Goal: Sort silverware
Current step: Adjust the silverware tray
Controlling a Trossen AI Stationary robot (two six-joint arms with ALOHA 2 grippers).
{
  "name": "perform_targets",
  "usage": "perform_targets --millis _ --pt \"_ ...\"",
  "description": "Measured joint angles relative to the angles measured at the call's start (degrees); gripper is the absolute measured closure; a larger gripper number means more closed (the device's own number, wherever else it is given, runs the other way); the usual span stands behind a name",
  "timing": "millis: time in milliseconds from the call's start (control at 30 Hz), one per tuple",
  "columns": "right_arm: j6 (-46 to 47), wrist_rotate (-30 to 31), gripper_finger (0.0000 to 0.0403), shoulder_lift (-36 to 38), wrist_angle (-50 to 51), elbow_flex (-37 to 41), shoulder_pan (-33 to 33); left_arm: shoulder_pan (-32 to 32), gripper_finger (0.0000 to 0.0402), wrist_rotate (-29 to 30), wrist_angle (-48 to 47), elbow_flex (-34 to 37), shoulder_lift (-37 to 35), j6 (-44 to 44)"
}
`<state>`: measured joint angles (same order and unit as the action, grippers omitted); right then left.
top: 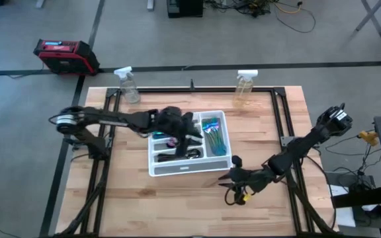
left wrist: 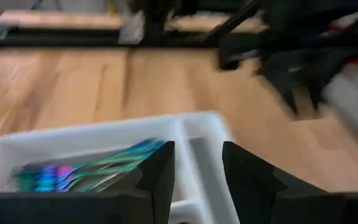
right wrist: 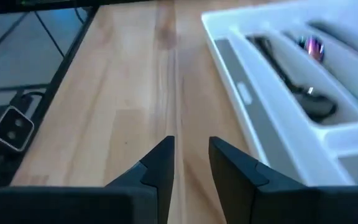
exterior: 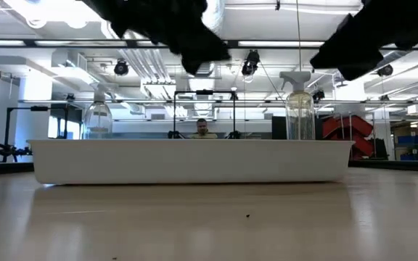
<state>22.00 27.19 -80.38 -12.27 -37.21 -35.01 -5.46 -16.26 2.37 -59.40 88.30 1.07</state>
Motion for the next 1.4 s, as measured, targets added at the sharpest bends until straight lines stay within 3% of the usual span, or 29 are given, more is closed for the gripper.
perform_targets --millis 100,300,467,667,733,867,1033,1167,1267,1400 --pt "-6.92 0.06 0.0322 1.86 0.01 0.00 0.88 2.97 0.0279 0.95 3.21 5.03 -5.95 -1.28" --pt "-11.89 -0.16 0.0345 2.28 2.55 0.11 1.39 6.62 0.0272 13.57 -2.02 16.21 -18.59 1.44" --pt "-25.58 0.30 0.0359 2.62 10.32 0.11 2.16 6.65 0.0269 15.24 -3.25 25.40 -27.14 -3.05" --pt "-28.52 13.97 0.0369 3.28 10.62 0.15 7.58 4.93 0.0278 18.93 10.81 36.22 -32.79 -1.30" --pt "-28.43 13.72 0.0370 3.87 10.05 0.15 12.60 2.37 0.0281 21.53 13.90 39.32 -34.06 -1.51" --pt "-29.51 0.41 0.0367 3.82 7.84 0.13 26.40 -7.97 0.0281 21.67 17.10 42.18 -34.28 -4.12" --pt "-28.05 -25.84 0.0359 1.66 0.31 0.14 44.94 -23.56 0.0275 6.51 17.33 40.92 -30.07 -3.97" --pt "-24.22 -40.54 0.0351 0.63 -2.53 -0.18 54.76 -32.24 0.0270 -1.34 16.69 38.71 -23.88 -3.91" --pt "-25.04 -43.94 0.0344 0.41 -3.33 -0.53 57.18 -34.80 0.0270 -3.44 14.39 36.46 -18.38 -3.61" --pt "-27.54 -43.78 0.0335 0.37 -3.23 -1.19 57.19 -35.31 0.0277 0.14 12.37 33.16 -10.89 -1.80"
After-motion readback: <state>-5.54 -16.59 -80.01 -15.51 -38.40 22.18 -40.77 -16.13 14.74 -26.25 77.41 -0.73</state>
